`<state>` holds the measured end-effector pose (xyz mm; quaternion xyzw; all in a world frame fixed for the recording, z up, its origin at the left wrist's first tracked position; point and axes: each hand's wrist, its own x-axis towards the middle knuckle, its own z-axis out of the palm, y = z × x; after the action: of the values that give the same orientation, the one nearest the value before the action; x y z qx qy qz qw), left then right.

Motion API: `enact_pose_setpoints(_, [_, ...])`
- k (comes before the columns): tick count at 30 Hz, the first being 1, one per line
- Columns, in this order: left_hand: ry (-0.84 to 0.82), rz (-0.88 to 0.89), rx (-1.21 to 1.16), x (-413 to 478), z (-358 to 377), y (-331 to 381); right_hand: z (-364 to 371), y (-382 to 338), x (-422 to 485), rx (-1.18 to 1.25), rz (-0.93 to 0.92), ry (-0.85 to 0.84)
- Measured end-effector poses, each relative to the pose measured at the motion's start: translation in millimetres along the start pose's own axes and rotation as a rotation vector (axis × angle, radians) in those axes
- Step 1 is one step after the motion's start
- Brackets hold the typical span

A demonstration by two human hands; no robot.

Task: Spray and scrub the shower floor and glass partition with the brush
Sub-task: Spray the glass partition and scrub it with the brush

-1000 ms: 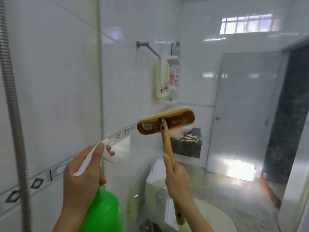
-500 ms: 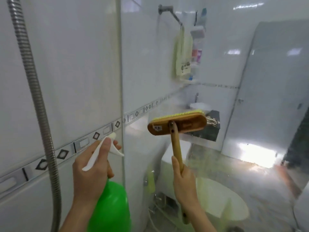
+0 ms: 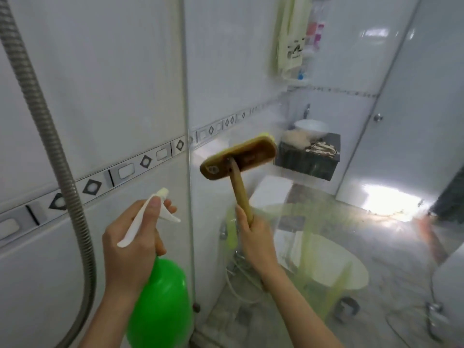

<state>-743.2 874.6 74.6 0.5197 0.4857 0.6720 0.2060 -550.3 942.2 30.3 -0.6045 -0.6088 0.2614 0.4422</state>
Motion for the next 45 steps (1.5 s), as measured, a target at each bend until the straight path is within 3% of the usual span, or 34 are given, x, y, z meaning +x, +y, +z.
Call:
enact_pose_setpoints(3, [0.03,-0.005,0.027,-8,-2,-7,7,-13,27,0.021,-0.1,0.026])
enact_pose_setpoints(9, [0.02,-0.049,0.054,-28,-7,-26,20,113,-63,-0.159,0.247,-0.043])
enact_pose_setpoints(15, [-0.02,-0.081,0.086,-43,3,-49,40,63,4,-0.247,0.045,-0.1])
enact_pose_setpoints(20, [-0.077,-0.071,0.032,-49,19,-52,-35,87,-63,-0.143,0.179,0.011])
enact_pose_setpoints(26, [-0.204,0.015,0.045,-53,61,-29,-88,1,-6,0.108,-0.006,0.188])
enact_pose_setpoints(31, [-0.271,0.042,-0.037,-62,82,-18,-109,72,-86,0.081,0.168,0.297])
enact_pose_setpoints(34, [-0.28,0.015,-0.069,-68,97,-11,-125,80,-93,0.103,0.196,0.302])
enact_pose_setpoints(40, [-0.335,-0.007,-0.112,-82,127,6,-194,17,-55,0.212,0.026,0.368])
enact_pose_setpoints(45, [-0.319,-0.092,-0.163,-100,142,23,-214,42,-84,0.239,0.122,0.375])
